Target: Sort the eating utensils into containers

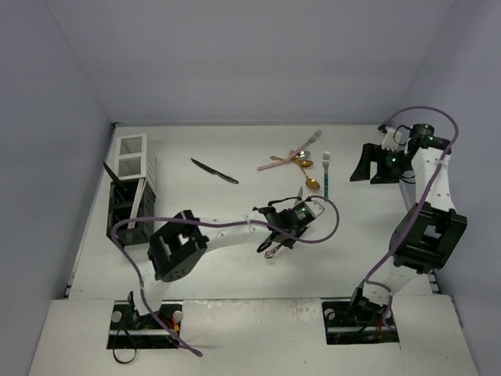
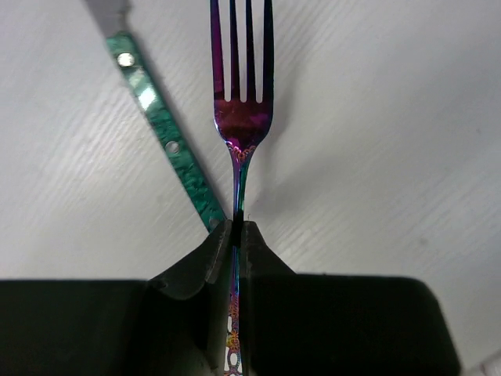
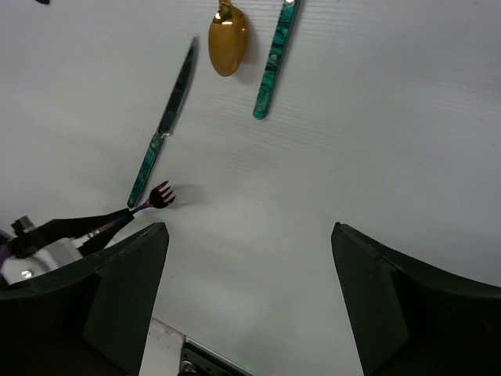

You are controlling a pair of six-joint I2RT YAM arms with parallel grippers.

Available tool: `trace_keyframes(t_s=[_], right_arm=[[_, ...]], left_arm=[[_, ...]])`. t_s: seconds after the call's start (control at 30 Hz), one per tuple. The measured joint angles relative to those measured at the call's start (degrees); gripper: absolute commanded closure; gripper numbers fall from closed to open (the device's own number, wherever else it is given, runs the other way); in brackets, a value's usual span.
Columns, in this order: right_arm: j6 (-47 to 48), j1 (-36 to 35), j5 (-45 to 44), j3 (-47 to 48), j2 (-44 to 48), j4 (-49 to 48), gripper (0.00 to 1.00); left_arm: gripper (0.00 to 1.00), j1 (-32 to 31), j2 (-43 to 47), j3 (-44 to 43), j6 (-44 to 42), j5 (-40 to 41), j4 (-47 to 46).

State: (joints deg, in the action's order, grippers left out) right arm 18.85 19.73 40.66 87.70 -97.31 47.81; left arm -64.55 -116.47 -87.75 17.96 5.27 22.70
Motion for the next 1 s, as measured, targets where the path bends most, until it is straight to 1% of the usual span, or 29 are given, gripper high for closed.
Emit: trace_keyframes(t_s=[0.1,0.2,0.23,0.37,0.43,0.5,0.53,0.57,0.63,0.8,0.9,1.0], right_arm=[[-0.86,-3.21,0.44,0.07,-0.08,0.03,0.18],[-1.57,-6.11,1.03,0.91,-0.53,0.12,0.19],[-1.81,-7.0,1.21,1.3,-0.76,0.15,0.19],[-2.48,-10.21,1.66,1.98,-1.77,-0.09,0.22],[-2.59,-11.66,2.36,2.28,-2.72,-0.07,0.24],[-2.63,-13.42,3.55,2.85,-4.04,-0.21,0.25],[-2.71,-14.54,4.24,3.34,-4.79,-0.24,0.25],[-2.98,-15.92,4.96,4.3,-5.65,-0.09,0.25],[-3.83,-19.38,6.63,7.32,-7.47,-0.61,0.25],[-8.7,-32.04,9.66,19.51,-11.2,-5.38,0.23],[-11.01,-39.61,11.14,24.65,-12.67,-7.48,0.22],[-12.68,-44.67,12.28,29.58,-15.53,-8.76,0.22]], left_arm=[[1.0,2.84,7.12,0.42,-0.64,-1.94,0.32],[1.0,7.77,15.84,1.31,-1.33,-3.84,-0.42],[1.0,10.44,19.02,1.93,-1.65,-4.79,-0.97],[1.0,26.24,31.21,6.09,-4.01,-9.29,-4.05],[1.0,36.72,36.28,9.21,-5.23,-13.71,-6.52],[1.0,46.77,39.94,11.24,-6.44,-17.96,-7.94],[1.0,50.77,41.09,11.72,-6.88,-19.97,-8.53],[1.0,53.39,41.98,12.17,-7.2,-22.26,-9.44],[1.0,55.24,43.94,14.17,-7.56,-27.33,-11.77],[1.0,52.59,48.27,23.02,-6.07,-39.37,-16.76],[1.0,52.02,49.04,25.71,-4.28,-44.39,-17.55],[1.0,52.06,49.76,26.83,-2.68,-47.19,-17.82]])
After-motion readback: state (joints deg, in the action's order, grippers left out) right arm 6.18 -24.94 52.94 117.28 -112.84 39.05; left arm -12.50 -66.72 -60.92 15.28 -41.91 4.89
